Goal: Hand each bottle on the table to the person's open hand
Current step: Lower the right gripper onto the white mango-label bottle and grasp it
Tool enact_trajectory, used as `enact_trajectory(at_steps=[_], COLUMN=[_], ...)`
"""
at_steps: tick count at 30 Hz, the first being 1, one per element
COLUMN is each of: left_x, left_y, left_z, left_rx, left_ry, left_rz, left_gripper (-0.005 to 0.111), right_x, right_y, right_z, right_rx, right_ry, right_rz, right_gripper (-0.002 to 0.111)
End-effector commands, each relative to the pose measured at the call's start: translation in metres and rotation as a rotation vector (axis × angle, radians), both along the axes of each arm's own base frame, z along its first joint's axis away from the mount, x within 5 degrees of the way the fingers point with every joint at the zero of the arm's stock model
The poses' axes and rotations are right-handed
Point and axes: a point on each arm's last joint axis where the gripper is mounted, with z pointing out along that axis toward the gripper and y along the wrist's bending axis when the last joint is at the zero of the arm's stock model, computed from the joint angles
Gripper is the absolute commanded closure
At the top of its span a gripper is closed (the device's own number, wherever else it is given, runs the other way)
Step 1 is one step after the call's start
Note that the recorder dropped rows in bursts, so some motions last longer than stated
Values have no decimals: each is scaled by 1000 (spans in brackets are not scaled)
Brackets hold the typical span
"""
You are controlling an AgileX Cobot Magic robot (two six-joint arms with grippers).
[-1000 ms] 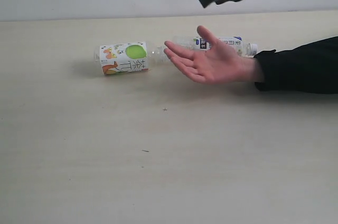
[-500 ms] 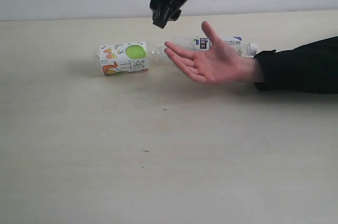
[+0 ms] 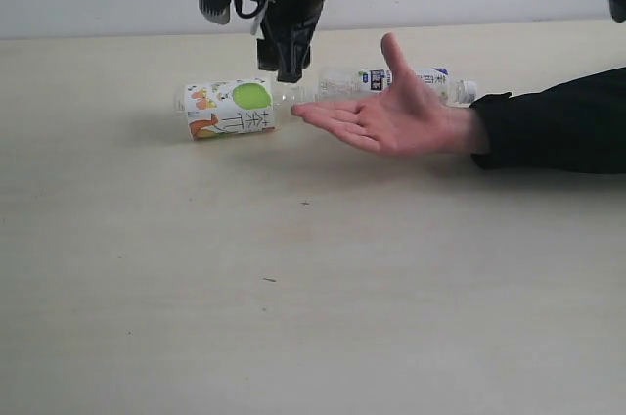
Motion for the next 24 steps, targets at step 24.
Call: enact_trajectory(at_steps=[24], left_x=[0], left_y=[0], left_z=[0], left_rx=[-3], left_ry=[-6], left_rz=[2], left_gripper=[104], right_x=[16], right_y=[21], right_z=[-80], right_rx=[9], right_ry=[-20], right_rz=[86], right_gripper=[21])
